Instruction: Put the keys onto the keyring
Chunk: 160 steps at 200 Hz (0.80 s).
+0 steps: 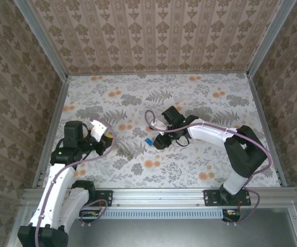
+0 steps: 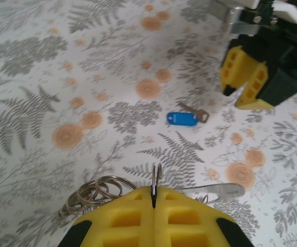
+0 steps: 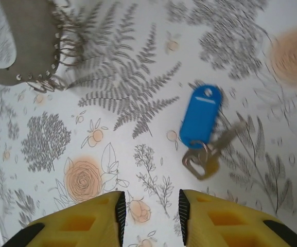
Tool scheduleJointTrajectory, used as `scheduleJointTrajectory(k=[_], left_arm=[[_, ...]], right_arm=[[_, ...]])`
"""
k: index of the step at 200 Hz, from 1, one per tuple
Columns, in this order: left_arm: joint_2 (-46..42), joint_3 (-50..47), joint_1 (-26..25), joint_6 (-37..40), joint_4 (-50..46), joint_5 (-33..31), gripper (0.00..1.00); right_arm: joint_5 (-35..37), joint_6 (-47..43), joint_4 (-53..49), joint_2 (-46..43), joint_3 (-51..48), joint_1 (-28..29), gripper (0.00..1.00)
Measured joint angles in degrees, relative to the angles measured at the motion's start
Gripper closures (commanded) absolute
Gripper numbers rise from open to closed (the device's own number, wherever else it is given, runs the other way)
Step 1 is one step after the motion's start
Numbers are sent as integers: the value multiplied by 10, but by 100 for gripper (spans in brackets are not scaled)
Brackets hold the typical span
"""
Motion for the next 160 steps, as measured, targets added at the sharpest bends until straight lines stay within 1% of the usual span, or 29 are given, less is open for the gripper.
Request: scheduleJointTrajectory(k=[24, 34, 64, 114, 129, 144, 151, 160], left_arm=[[-15, -14, -5, 29, 5, 38, 100], [-22, -20, -7, 39, 10, 55, 100], [-37, -35, -8, 51, 31, 101, 100], [-39, -44, -8, 50, 41, 120, 100], [-39, -45, -8, 48, 43, 120, 100], [-39, -45, -8, 46, 43, 118, 100], [-39, -44, -8, 46, 42, 117, 100], [-39, -45, -8, 46, 42, 115, 100]], right_arm=[[-38, -133, 7, 8, 0, -9, 59], [-52, -175, 7, 18, 5, -11, 59], [-60, -247, 2, 72, 48, -13, 58], [-36, -282, 21, 122, 60, -13, 57], [-22, -279, 57, 119, 44, -12, 55], [-1, -275, 110, 108, 9, -9, 52], [10, -266, 125, 103, -6, -7, 52], [28, -249, 134, 100, -16, -4, 56]])
